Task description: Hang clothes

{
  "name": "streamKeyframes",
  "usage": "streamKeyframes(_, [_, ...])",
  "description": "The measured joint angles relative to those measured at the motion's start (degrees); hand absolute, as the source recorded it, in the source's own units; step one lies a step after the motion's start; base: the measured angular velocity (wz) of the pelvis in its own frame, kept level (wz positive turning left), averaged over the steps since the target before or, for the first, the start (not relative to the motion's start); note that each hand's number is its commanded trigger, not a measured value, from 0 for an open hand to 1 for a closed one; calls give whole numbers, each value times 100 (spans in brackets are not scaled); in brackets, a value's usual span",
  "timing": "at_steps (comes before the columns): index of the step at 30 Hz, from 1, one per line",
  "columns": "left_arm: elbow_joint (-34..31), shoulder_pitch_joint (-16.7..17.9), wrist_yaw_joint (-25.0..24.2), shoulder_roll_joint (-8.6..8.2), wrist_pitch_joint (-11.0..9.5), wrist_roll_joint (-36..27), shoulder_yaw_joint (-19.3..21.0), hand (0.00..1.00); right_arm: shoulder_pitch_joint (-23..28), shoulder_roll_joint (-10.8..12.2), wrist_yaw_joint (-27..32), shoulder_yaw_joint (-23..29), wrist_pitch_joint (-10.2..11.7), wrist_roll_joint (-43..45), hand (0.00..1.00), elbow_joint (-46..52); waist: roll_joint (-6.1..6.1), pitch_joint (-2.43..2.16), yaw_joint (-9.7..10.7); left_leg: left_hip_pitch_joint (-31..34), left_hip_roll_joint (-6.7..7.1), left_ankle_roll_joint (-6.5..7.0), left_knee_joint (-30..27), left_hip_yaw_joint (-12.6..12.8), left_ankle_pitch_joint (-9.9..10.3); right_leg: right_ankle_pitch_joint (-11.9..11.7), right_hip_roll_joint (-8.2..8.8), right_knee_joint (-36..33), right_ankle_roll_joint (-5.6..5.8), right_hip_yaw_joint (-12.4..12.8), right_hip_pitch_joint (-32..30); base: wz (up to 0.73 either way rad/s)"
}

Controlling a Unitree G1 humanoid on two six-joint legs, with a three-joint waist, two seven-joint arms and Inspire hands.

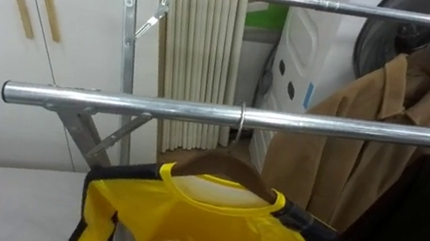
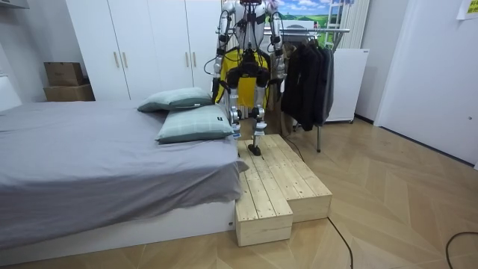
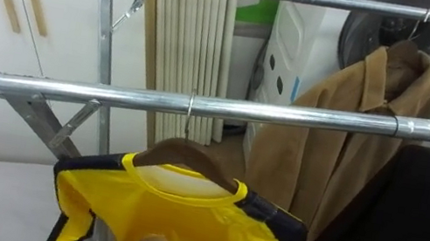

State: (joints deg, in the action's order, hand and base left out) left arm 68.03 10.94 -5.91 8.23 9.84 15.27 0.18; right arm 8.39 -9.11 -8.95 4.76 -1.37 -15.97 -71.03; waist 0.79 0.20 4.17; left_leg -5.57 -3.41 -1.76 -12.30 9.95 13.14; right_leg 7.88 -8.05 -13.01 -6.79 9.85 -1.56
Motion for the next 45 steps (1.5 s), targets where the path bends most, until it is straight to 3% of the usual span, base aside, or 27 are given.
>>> streamKeyframes(2, [-1, -27, 4, 10, -1, 0, -71, 0, -140, -70, 13, -137, 1, 347, 0, 2, 16, -6, -25, 71, 2, 1, -71, -93, 1, -1, 2, -14, -9, -14, -42, 10])
streamKeyframes(6, [12, -207, 21, 10, -75, 0, -276, 0, -537, -162, 158, -411, 20, 1276, 0, -7, 102, 1, -118, 364, 12, 0, -296, -326, 0, -10, 63, -45, -50, -297, -160, 34])
streamKeyframes(10, [6, -204, -28, -2, -278, 40, -380, 0, -761, -207, 259, -474, 90, 1944, 0, 2, 191, 4, -254, 559, 20, -53, -348, -500, -33, 85, 165, -158, -108, -806, -258, 56])
streamKeyframes(12, [-60, -211, -107, -13, -278, 57, -388, 0, -793, -254, 268, -580, 112, 2152, 0, 7, 230, 4, -289, 712, 0, -81, -445, -501, -53, 107, 222, -136, -139, -1104, -263, 87])
streamKeyframes(14, [-153, -252, -164, -17, -279, 13, -408, 0, -797, -251, 275, -673, 132, 2219, 0, 10, 265, -5, -293, 935, -39, -84, -558, -336, -142, 101, 311, -43, -178, -1500, -253, 113])
streamKeyframes(15, [-195, -295, -214, -13, -279, 2, -444, 0, -816, -336, 285, -708, 133, 2258, 0, 5, 216, 10, -290, 1058, -106, -81, -660, -53, -183, 85, 379, 23, -209, -1793, -263, 121])
streamKeyframes(16, [-240, -336, -260, -1, -275, -4, -465, 0, -813, -346, 314, -767, 130, 2336, 0, 16, 221, 8, -293, 1108, -255, -20, -934, 441, -142, 112, 439, 30, -242, -2059, -257, 120])
streamKeyframes(17, [-279, -336, -284, 8, -270, 4, -469, 0, -811, -346, 325, -781, 125, 2381, 0, 25, 231, -3, -291, 1100, -332, 10, -1051, 685, -117, 135, 464, 26, -254, -2172, -251, 120])
streamKeyframes(19, [-331, -380, -366, 89, -265, 28, -494, 0, -830, -344, 363, -844, 109, 2538, 0, 131, 219, 11, -287, 1089, -581, 40, -1489, 1323, -29, 201, 554, 4, -300, -2700, -244, 118])
streamKeyframes(23, [-333, -455, -474, 228, -265, 60, -572, 0, -822, -387, 412, -847, 24, 2580, 0, 151, 151, 57, -226, 949, -805, -36, -2058, 1442, 107, 406, 711, -176, -323, -3505, -223, 126])
streamKeyframes(26, [-332, -457, -487, 264, -270, 59, -719, 0, -835, -428, 412, -854, 26, 2580, 0, 192, 109, 89, -214, 685, -786, -35, -1927, 1512, 178, 518, 810, -270, -247, -3932, -271, 103])
streamKeyframes(27, [-327, -458, -488, 272, -273, 60, -734, 0, -838, -433, 398, -854, 35, 2581, 0, 192, 92, 99, -208, 613, -754, -91, -1780, 1538, 243, 535, 819, -273, -216, -4109, -316, 80])
streamKeyframes(29, [-324, -461, -489, 289, -274, 71, -735, 0, -830, -417, 406, -864, 43, 2566, 0, 192, 31, 123, -209, 489, -629, -58, -1328, 1588, 352, 544, 862, -283, -197, -4476, -382, 84])
streamKeyframes(30, [-324, -460, -501, 315, -276, 74, -739, 0, -819, -400, 424, -861, 41, 2518, 0, 191, 18, 91, -177, 491, -475, -29, -1018, 1572, 408, 535, 905, -296, -183, -4679, -455, 99])
streamKeyframes(31, [-313, -457, -504, 321, -279, 54, -739, 0, -821, -376, 464, -856, 41, 2409, 0, 177, -36, 94, -133, 490, -304, 60, -741, 1540, 468, 515, 927, -305, -61, -4832, -503, 95])
streamKeyframes(32, [-300, -457, -504, 327, -279, 42, -733, 0, -819, -347, 498, -860, 35, 2357, 0, 164, -69, 89, -145, 505, -254, 69, -636, 1483, 475, 514, 947, -333, 25, -4868, -524, 74])
streamKeyframes(33, [-261, -447, -508, 350, -282, 21, -711, 0, -811, -290, 542, -854, 2, 2235, 0, 165, -89, 59, -131, 558, -333, 64, -581, 1413, 475, 456, 945, -491, 418, -4725, -567, 67])
streamKeyframes(34, [-195, -439, -492, 309, -295, 22, -702, 0, -778, -311, 579, -796, -6, 2102, 0, 198, 16, 53, -91, 611, -443, 56, -628, 1206, 473, 482, 909, -913, 482, -4008, -709, 94])
streamKeyframes(35, [-114, -440, -492, 316, -299, 80, -708, 0, -706, -310, 591, -767, -14, 2055, 0, 221, 3, 51, 75, 622, -440, 56, -682, 1110, 473, 569, 1035, -1193, 368, -3664, -731, 171])
streamKeyframes(36, [73, -439, -524, 407, -307, 142, -698, 0, -512, -289, 601, -662, -65, 2020, 0, 213, -158, 26, 341, 687, -377, 53, -920, 988, 474, 963, 1314, -1632, 560, -2845, -754, 201])
streamKeyframes(37, [120, -430, -540, 396, -311, 130, -637, 0, -358, -313, 618, -584, -185, 2028, 0, 140, -216, -33, 320, 740, -349, 5, -1102, 931, 471, 1172, 1348, -1687, 568, -2904, -708, 178])
streamKeyframes(38, [114, -423, -512, 359, -322, 101, -569, 0, -317, -326, 642, -565, -246, 2058, 0, 82, -168, -53, 203, 740, -301, 5, -1140, 883, 470, 1175, 1398, -1647, 573, -3042, -654, 109])
streamKeyframes(39, [110, -405, -430, 315, -358, 19, -455, 0, -271, -286, 684, -576, -333, 2162, 0, -30, -143, -45, 15, 690, -261, 26, -1121, 805, 467, 1164, 1461, -1534, 586, -3229, -499, 95])
streamKeyframes(40, [108, -350, -408, 307, -378, -4, -333, 0, -230, -202, 699, -555, -382, 2256, 0, -159, -165, -49, 6, 674, -245, 41, -1059, 649, 453, 1123, 1501, -1371, 640, -3464, -267, 100])
streamKeyframes(42, [110, -195, -366, 247, -372, -1, -30, 0, -180, -165, 702, -546, -434, 2368, 0, -270, -158, -46, -73, 595, -182, 60, -997, 389, 425, 1080, 1542, -1228, 709, -3706, 50, 83])
streamKeyframes(43, [111, -88, -331, 223, -341, -8, 42, 0, -141, -167, 735, -545, -506, 2445, 0, -267, -112, -28, -110, 596, -170, 100, -1016, 176, 401, 1028, 1535, -1133, 795, -3831, 216, 62])
streamKeyframes(45, [116, 25, -246, 228, -276, -173, 119, 0, -113, -165, 753, -536, -629, 2457, 0, -246, -118, -34, -137, 605, -101, 146, -968, -39, 347, 870, 1506, -900, 842, -3969, 403, 64])
